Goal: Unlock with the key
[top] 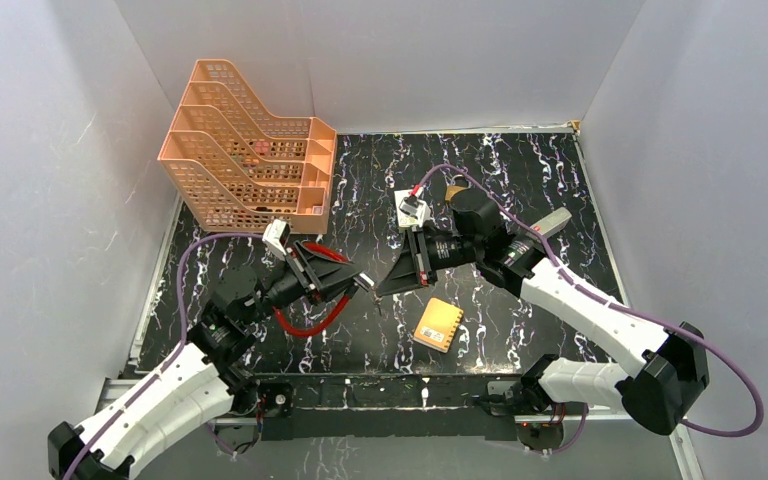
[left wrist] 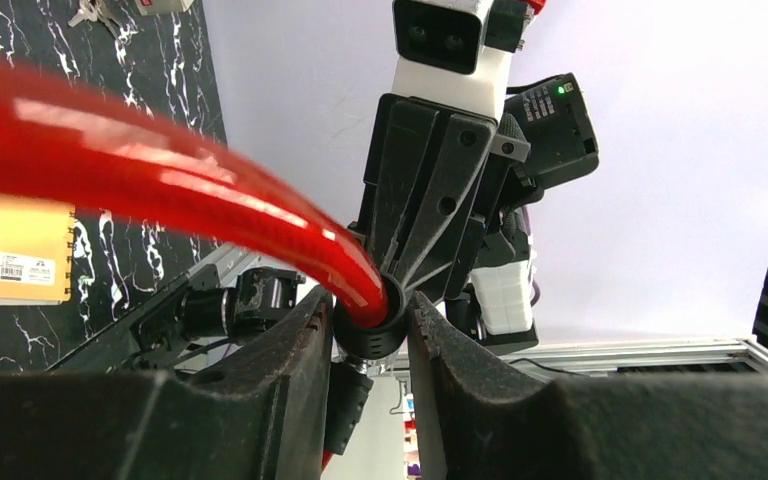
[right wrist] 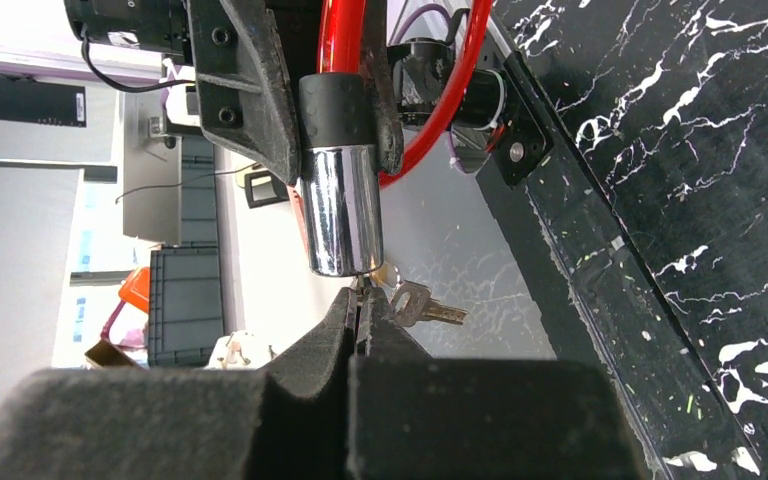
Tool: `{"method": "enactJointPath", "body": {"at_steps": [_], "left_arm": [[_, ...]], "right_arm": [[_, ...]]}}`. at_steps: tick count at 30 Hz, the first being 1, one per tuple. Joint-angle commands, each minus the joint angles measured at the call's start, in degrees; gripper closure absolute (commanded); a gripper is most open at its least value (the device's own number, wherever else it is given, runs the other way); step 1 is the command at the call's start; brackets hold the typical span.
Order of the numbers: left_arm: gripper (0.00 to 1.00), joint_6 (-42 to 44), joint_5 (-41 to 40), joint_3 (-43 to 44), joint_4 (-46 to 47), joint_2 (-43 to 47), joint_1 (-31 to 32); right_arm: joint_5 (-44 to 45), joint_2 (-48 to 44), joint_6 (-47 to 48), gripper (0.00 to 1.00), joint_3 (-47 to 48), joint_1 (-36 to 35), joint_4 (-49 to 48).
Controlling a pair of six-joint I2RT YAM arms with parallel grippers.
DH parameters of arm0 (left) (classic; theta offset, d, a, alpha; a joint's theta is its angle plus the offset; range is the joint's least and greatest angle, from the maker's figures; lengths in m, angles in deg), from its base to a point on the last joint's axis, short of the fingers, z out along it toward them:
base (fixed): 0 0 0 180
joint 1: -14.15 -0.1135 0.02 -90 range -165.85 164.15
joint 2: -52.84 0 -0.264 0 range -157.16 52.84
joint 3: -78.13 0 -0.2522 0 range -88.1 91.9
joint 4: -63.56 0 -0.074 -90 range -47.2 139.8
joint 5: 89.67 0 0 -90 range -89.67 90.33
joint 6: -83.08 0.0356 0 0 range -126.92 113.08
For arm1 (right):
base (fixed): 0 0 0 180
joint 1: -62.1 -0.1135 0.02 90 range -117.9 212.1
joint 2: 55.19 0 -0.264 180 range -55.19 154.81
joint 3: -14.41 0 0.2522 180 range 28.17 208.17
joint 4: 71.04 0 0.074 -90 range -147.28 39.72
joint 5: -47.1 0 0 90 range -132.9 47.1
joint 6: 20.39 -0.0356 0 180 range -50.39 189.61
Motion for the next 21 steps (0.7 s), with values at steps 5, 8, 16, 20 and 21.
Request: {"method": "enactJointPath", "body": {"at_steps": [5,8,16,20,21], "left_arm": [[1.00,2.3,-0.7,3.7,-2.2,6.0,1.1],[1.00,3.4,-2.4,4.6,-5.6,7.2,1.0],[1.00,4.9,-4.1,6.4,-9.9,8.3,1.1],[1.00,5.0,-4.7,6.7,-10.2,8.2,1.0],[1.00,5.1,-4.9,6.8,-10.3,8.1,1.1]], "right_arm": [[0.8,0.2,-0.5,0.83,1.6,1.0,-5.5],[-0.2,-0.2,-0.8,0.69,1.8,1.0,-5.6],[-0.6,-2.6,2.5,0.51,2.7,1.0,0.1],[-2.0,-3.5,2.2,0.45,2.3,0.6,-1.3],[-1.9,-3.8,2.2,0.43,2.4,0.5,-1.9]]}}
